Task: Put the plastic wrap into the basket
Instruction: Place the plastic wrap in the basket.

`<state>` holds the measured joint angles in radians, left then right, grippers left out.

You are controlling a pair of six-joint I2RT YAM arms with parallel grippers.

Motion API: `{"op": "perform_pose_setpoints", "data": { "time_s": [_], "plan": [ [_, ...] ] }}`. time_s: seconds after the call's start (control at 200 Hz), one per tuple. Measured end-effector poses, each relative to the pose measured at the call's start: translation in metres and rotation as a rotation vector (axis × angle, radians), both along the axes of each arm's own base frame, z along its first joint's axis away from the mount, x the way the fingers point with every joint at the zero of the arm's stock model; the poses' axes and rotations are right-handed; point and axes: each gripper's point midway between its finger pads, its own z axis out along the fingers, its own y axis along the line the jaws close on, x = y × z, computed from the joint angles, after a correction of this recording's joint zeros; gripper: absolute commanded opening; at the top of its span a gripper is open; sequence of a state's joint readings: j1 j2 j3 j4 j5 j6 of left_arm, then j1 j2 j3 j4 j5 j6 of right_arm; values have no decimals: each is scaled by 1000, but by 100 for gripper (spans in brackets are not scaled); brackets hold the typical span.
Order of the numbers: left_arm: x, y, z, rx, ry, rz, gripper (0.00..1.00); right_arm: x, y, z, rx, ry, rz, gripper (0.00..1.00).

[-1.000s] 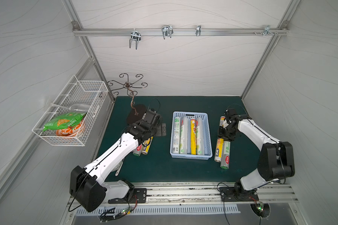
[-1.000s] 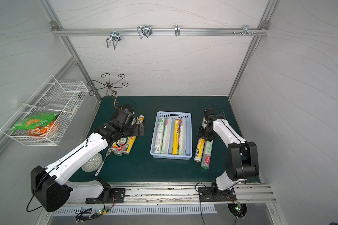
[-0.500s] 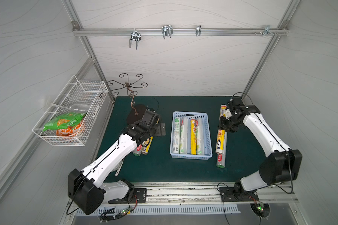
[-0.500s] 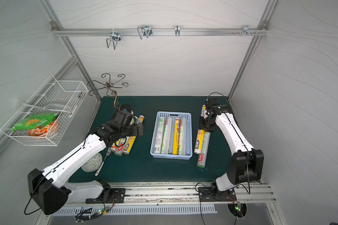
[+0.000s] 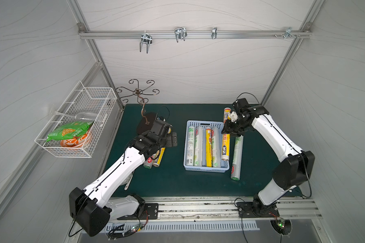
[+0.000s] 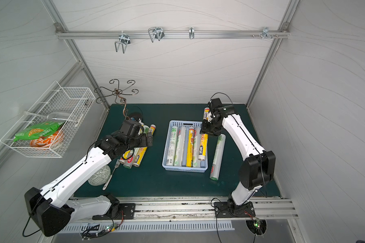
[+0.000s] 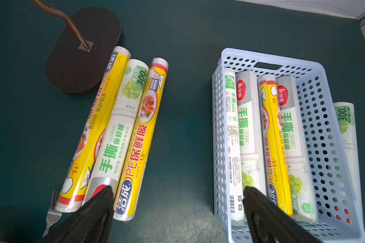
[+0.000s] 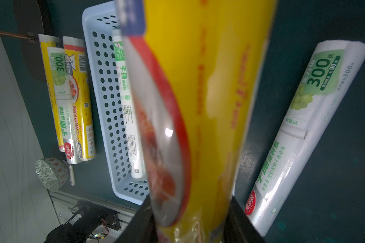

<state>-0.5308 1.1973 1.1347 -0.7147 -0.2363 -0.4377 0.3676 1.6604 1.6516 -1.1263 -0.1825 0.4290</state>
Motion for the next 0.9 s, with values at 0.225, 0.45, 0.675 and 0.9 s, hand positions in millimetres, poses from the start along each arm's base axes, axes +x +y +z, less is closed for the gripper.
{"op": "perform_pose_setpoints", "data": {
  "time_s": [0.225,0.45,0.675,0.9],
  "plan": [
    [-5,5,1,11,2,8,98,4,28,-10,13,30,16,30],
    [-6,9,1,14,0,15,98,10,52,-28,19,52,30,30],
    [-8,10,-3,20,10,16,98,14,71,-48,22,67,37,30],
    [-8,10,-4,21,12,16,98,14,84,-81,0,116,52,30]
  ]
}}
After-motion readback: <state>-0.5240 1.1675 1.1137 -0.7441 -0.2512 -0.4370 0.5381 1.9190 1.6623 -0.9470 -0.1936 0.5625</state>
